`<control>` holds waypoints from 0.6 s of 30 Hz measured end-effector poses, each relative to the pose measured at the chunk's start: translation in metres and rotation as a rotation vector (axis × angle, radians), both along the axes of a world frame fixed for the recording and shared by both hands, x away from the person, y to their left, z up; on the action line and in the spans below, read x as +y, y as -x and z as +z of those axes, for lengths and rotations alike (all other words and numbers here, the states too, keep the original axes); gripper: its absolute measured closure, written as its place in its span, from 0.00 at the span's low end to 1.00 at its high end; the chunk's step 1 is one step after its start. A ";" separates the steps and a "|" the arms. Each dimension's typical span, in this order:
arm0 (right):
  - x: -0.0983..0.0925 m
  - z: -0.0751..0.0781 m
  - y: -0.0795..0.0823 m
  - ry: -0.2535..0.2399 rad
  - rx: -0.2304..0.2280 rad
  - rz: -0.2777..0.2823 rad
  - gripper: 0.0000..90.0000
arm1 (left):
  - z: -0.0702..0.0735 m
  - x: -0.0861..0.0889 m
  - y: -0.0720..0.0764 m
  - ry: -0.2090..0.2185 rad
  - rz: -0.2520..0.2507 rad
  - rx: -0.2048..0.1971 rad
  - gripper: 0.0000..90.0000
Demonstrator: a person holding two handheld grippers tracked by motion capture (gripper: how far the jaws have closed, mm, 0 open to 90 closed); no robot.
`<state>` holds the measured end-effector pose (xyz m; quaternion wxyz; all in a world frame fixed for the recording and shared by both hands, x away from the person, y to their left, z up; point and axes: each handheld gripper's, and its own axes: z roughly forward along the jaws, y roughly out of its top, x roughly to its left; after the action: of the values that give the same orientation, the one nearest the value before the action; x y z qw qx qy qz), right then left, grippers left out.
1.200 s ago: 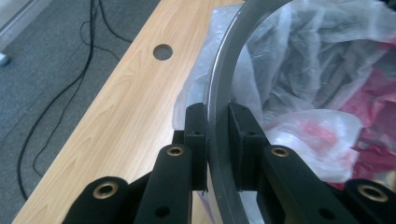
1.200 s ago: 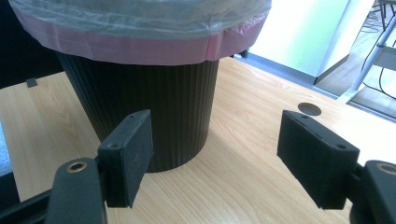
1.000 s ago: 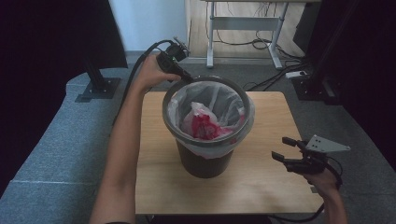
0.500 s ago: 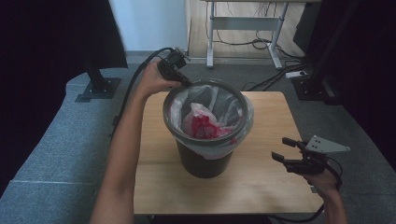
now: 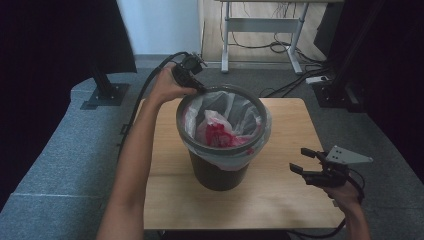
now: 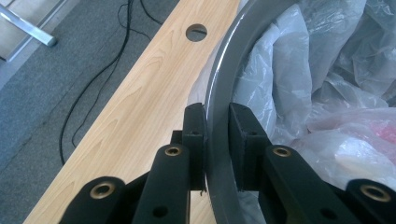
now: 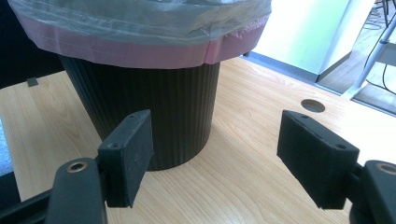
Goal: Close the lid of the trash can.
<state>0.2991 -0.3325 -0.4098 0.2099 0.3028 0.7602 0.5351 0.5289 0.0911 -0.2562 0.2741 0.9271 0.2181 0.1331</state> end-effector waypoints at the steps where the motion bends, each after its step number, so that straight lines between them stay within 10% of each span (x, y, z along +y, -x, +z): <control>1: 0.000 0.000 0.000 -0.002 0.001 -0.002 0.29 | 0.000 0.000 0.000 0.002 0.001 -0.002 0.86; 18: 0.000 0.000 -0.002 0.005 0.010 0.005 0.29 | 0.012 0.039 0.033 0.190 -0.033 -0.111 0.36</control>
<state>0.3008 -0.3324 -0.4096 0.2053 0.3029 0.7636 0.5320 0.4955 0.1299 -0.2443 0.3744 0.8918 0.1987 0.1584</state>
